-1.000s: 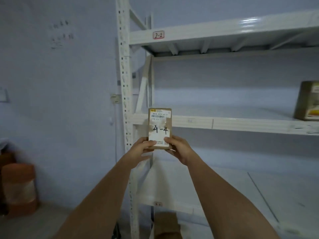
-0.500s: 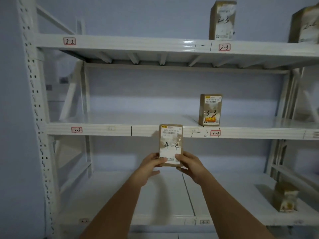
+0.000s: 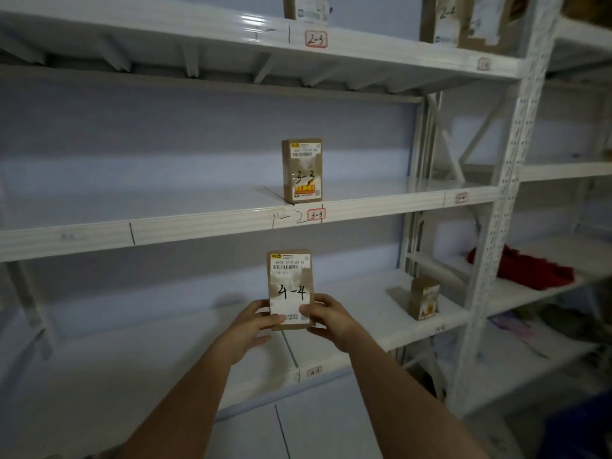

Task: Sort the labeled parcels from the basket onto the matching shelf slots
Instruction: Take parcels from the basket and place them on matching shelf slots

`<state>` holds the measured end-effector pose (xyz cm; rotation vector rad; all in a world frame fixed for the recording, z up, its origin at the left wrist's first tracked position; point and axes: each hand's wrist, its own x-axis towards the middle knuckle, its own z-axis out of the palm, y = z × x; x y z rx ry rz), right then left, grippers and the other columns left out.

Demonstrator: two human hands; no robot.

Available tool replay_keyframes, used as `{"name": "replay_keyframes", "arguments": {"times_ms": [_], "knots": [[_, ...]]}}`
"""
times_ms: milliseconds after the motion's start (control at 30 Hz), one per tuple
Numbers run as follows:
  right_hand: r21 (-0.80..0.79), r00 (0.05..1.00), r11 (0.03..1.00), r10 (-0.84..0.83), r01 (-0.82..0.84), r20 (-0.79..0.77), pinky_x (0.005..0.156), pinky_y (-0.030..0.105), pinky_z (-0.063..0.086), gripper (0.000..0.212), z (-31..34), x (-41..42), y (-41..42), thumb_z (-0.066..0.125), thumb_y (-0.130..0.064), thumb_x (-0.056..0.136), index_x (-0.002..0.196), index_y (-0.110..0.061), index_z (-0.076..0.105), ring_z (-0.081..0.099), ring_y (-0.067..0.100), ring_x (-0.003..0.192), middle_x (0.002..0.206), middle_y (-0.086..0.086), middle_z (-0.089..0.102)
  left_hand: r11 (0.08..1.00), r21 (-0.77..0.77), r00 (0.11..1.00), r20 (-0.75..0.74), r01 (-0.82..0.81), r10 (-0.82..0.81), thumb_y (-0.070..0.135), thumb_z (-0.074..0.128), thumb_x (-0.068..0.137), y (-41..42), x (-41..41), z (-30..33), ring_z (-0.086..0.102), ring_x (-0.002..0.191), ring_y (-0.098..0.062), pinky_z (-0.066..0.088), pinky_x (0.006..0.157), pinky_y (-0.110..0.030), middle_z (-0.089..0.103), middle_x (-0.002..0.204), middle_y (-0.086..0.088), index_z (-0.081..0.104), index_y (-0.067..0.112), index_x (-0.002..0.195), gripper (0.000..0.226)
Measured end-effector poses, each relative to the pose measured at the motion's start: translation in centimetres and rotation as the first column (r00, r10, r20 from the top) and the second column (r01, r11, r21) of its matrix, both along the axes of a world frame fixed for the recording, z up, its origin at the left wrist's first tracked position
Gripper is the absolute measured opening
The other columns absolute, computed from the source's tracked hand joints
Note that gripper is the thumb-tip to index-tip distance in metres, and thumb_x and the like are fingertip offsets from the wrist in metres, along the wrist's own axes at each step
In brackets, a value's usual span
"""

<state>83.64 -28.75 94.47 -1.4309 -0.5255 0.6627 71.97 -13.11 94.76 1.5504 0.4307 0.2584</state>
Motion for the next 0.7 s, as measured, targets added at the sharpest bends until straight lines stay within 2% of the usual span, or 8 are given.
{"name": "replay_keyframes", "arguments": {"times_ms": [133, 300, 467, 633, 700], "knots": [[-0.082, 0.998, 0.995, -0.054, 0.051, -0.033, 0.096, 0.037, 0.050, 0.032, -2.7, 0.1, -1.3, 0.069, -0.016, 0.082, 0.111, -0.018, 0.056, 0.061, 0.021, 0.105, 0.114, 0.007, 0.066, 0.997, -0.001, 0.994, -0.084, 0.076, -0.076, 0.016, 0.075, 0.078, -0.9, 0.8, -2.2, 0.060, 0.103, -0.017, 0.045, 0.100, -0.042, 0.062, 0.111, 0.003, 0.053, 0.025, 0.107, 0.038], [-0.099, 0.993, 0.989, -0.111, 0.107, -0.038, 0.096, 0.037, 0.047, 0.026, -3.8, 0.2, -2.1, 0.069, -0.019, 0.083, 0.107, -0.021, 0.059, 0.061, 0.021, 0.108, 0.113, 0.005, 0.067, 0.992, 0.029, 0.989, -0.089, 0.125, -0.122, 0.016, 0.075, 0.078, -0.9, 2.2, -2.7, 0.061, 0.101, -0.015, 0.045, 0.100, -0.042, 0.064, 0.107, 0.004, 0.054, 0.026, 0.103, 0.035], [-0.112, 0.986, 0.981, -0.164, 0.160, -0.028, 0.095, 0.038, 0.046, 0.021, -4.3, 0.2, -3.1, 0.068, -0.018, 0.083, 0.101, -0.027, 0.061, 0.060, 0.018, 0.098, 0.103, 0.002, 0.067, 0.986, 0.032, 0.982, -0.107, 0.162, -0.158, 0.017, 0.075, 0.078, -1.5, 3.2, -3.5, 0.062, 0.100, -0.015, 0.047, 0.096, -0.038, 0.065, 0.108, 0.003, 0.054, 0.025, 0.107, 0.037], [-0.140, 0.973, 0.965, -0.228, 0.222, -0.025, 0.083, 0.031, 0.047, 0.032, -4.3, 1.8, -6.0, 0.069, -0.019, 0.081, 0.112, -0.020, 0.064, 0.059, 0.014, 0.088, 0.094, -0.002, 0.066, 0.974, 0.058, 0.968, -0.137, 0.220, -0.211, 0.018, 0.076, 0.077, -3.8, 6.0, -3.7, 0.062, 0.098, -0.015, 0.047, 0.093, -0.037, 0.066, 0.106, 0.002, 0.053, 0.021, 0.111, 0.041], [-0.149, 0.965, 0.956, -0.260, 0.253, -0.031, 0.081, 0.030, 0.046, 0.036, -4.3, 3.1, -7.6, 0.069, -0.018, 0.080, 0.116, -0.018, 0.063, 0.059, 0.014, 0.090, 0.094, -0.002, 0.066, 0.964, 0.078, 0.960, -0.146, 0.253, -0.240, 0.019, 0.076, 0.077, -5.4, 7.8, -3.7, 0.062, 0.098, -0.015, 0.047, 0.092, -0.037, 0.067, 0.104, 0.002, 0.052, 0.021, 0.110, 0.041]]}}
